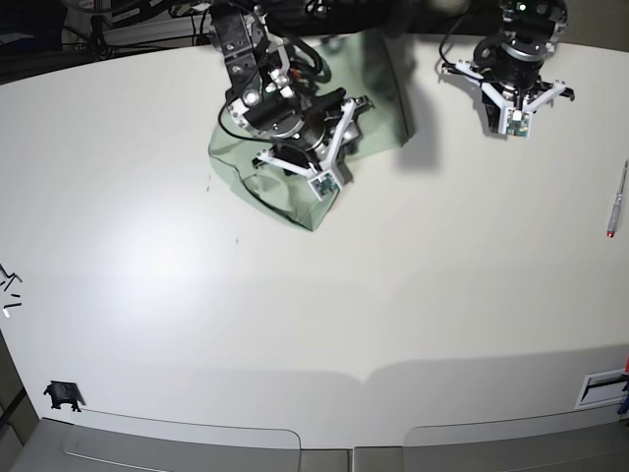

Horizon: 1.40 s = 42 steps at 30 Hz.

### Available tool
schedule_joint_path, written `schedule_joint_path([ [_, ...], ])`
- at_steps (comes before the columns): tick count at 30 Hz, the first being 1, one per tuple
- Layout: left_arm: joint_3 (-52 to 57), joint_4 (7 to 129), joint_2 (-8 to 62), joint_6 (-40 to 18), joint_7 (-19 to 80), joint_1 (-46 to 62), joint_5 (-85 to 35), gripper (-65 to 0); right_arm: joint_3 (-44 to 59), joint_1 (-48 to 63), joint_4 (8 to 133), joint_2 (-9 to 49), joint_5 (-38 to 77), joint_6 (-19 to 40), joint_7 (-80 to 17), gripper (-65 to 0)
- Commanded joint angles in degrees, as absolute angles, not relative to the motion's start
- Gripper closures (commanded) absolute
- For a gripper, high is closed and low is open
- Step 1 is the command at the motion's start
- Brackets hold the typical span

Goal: Fold the T-shirt properly
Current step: 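Press and smooth the folded bundle with the right gripper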

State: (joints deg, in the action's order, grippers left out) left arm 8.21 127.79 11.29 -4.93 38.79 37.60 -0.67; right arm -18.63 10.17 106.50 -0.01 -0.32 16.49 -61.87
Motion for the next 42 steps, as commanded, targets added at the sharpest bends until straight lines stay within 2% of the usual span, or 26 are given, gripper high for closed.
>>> schedule_joint_path([
  [1,8.3,129.0,11.5,-4.7,37.3,38.0,-0.7,0.0,-18.8,9.6,107.4,-0.3,0.2,16.6,-60.9,-7.6],
  [2,8.3,129.0,11.5,-4.7,37.3,38.0,-0.7,0.0,-18.8,9.5,107.4,-0.3,0.3,16.6,-60.9,0.0],
  [5,8.3,129.0,11.5,-4.7,37.3,38.0,-0.7,0.0,-18.8,9.5,107.4,-0.3,2.1,17.2,-61.8,0.0],
  [11,8.3,129.0,11.5,-4.7,37.2,38.0,-0.7,0.0,-18.8,9.9,109.0,-0.3,10.8,23.6,-67.4,0.0],
  [16,8.3,129.0,11.5,-4.7,37.2,38.0,-0.7,0.0,-18.8,13.2,116.2,-0.1,17.2,26.7,-68.0,0.0],
  [25,8.3,129.0,11.5,-4.7,36.4,38.0,-0.7,0.0,-18.8,20.3,122.7,5.3,30.5,29.0,-69.6,0.0],
  [34,8.3,129.0,11.5,-4.7,36.4,38.0,-0.7,0.0,-18.8,23.0,122.9,8.2,46.5,35.5,-72.9,0.0],
  [42,8.3,129.0,11.5,-4.7,36.0,37.9,-0.7,0.0,-18.8,22.9,121.7,8.4,44.0,37.7,-71.7,0.0],
])
